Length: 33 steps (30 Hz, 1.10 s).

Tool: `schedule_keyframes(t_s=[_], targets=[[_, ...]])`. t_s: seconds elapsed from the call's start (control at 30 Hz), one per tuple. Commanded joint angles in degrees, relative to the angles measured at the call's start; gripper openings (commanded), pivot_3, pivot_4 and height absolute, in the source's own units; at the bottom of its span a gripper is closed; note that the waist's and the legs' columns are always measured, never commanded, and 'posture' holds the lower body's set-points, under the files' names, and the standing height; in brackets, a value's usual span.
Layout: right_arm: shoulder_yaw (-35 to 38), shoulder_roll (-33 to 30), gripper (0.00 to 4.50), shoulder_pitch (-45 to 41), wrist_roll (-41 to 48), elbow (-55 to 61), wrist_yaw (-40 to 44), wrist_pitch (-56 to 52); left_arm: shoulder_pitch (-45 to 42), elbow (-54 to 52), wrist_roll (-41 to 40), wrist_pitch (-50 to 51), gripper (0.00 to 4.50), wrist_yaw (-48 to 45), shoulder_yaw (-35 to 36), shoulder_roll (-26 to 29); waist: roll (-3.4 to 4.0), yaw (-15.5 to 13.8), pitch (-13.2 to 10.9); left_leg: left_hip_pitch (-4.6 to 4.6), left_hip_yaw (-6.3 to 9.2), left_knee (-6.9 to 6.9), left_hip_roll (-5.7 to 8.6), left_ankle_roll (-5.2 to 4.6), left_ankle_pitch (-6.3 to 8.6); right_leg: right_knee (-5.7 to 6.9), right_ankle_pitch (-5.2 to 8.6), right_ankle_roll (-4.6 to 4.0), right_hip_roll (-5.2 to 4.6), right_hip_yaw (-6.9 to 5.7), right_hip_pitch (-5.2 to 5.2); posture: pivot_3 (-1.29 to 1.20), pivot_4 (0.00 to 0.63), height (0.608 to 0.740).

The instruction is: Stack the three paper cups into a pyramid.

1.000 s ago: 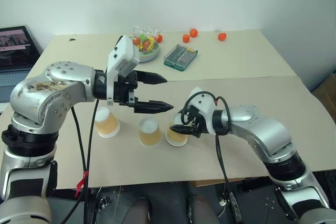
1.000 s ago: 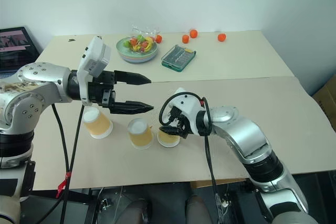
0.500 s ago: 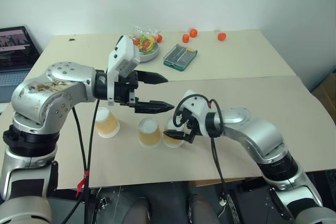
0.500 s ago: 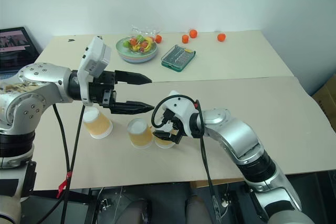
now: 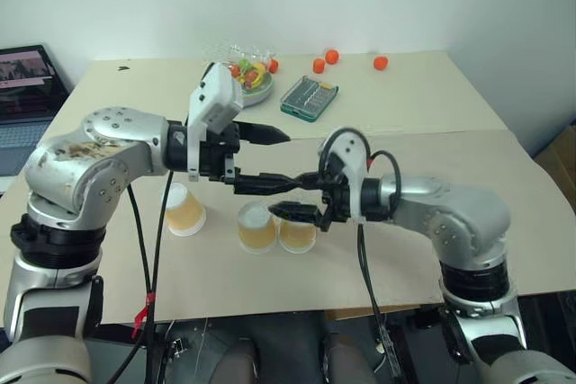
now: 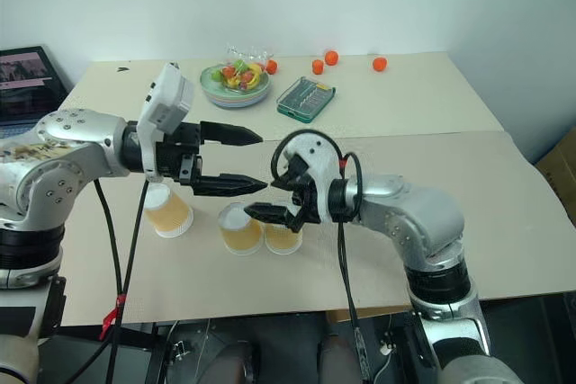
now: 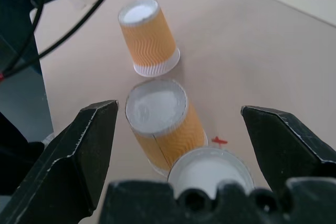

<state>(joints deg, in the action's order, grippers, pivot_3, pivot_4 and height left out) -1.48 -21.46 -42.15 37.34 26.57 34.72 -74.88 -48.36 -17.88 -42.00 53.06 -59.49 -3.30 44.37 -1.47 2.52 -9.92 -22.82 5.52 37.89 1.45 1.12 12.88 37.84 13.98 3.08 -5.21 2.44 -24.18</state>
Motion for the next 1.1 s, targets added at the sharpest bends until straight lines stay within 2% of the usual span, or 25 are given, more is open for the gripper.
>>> schedule_keyframes(t_s=[0.03,0.1,0.27,0.5,0.7,0.9,1.0,1.1], targets=[[7.0,-2.2,4.39,-2.2,4.6,2.0,0.6,-1.4,-1.1,-0.3,0.2,-1.3,4.5,-0.4,0.8,0.0,0.0,-0.1,0.0,0.0,0.0,0.0,0.0,0.0,0.0,-0.01,0.0,0.0,0.01,0.0,0.01,0.0,0.15,0.74],[8.3,-6.4,4.39,-1.1,5.2,2.5,2.6,0.1,-0.9,-0.4,0.2,-1.3,4.5,-0.5,0.8,0.0,0.0,-0.1,0.0,-0.01,0.0,0.0,0.0,0.0,0.0,-0.04,0.0,0.0,-0.01,-0.01,0.02,0.0,0.15,0.74],[11.3,-23.1,4.39,5.3,2.2,2.8,12.0,10.8,-0.9,0.4,-0.4,-0.3,4.5,-0.4,2.6,1.3,-0.01,-0.6,0.0,-0.12,0.0,0.0,0.06,-0.01,0.01,-0.21,0.0,0.01,-0.07,-0.06,0.03,0.0,0.15,0.74],[9.5,-31.0,4.39,5.3,1.8,0.5,19.2,18.2,-3.2,4.9,-0.3,0.8,4.5,-3.1,7.5,9.7,-0.01,1.1,-0.1,0.02,-0.12,-0.03,-0.12,-0.07,0.04,-0.06,0.01,-0.01,0.11,0.04,0.01,0.0,0.15,0.74],[4.2,-31.5,4.39,2.8,-1.4,-5.0,22.5,23.5,0.1,3.6,-2.6,4.8,4.5,-0.8,13.4,14.7,-0.01,0.9,-0.1,0.03,-0.12,-0.03,-0.13,-0.06,0.04,-0.15,0.01,-0.01,0.08,0.0,0.08,0.0,0.15,0.74],[-2.6,-27.5,4.39,-1.6,-6.3,-13.1,25.1,29.9,10.9,0.0,-3.2,8.7,4.5,3.4,23.8,19.5,0.0,1.3,-0.1,-0.02,-0.12,-0.06,-0.16,-0.06,0.04,-0.12,0.01,-0.02,0.09,0.03,-0.04,0.0,0.15,0.74],[-4.4,-26.3,4.39,-2.8,-7.8,-15.7,26.5,32.0,17.4,-1.2,-4.7,10.2,4.5,6.0,29.1,17.7,-0.01,1.1,-0.1,-0.02,-0.11,-0.08,-0.17,-0.06,0.04,-0.12,0.01,-0.03,0.1,0.01,-0.06,0.0,0.15,0.74],[-6.2,-24.9,4.39,-4.2,-9.7,-18.9,27.7,34.1,27.7,-5.6,-3.7,9.3,4.5,7.7,34.0,15.4,0.0,0.9,-0.1,0.03,-0.15,-0.1,-0.16,-0.05,0.04,-0.16,0.01,-0.04,0.05,0.06,-0.01,0.0,0.15,0.74]])
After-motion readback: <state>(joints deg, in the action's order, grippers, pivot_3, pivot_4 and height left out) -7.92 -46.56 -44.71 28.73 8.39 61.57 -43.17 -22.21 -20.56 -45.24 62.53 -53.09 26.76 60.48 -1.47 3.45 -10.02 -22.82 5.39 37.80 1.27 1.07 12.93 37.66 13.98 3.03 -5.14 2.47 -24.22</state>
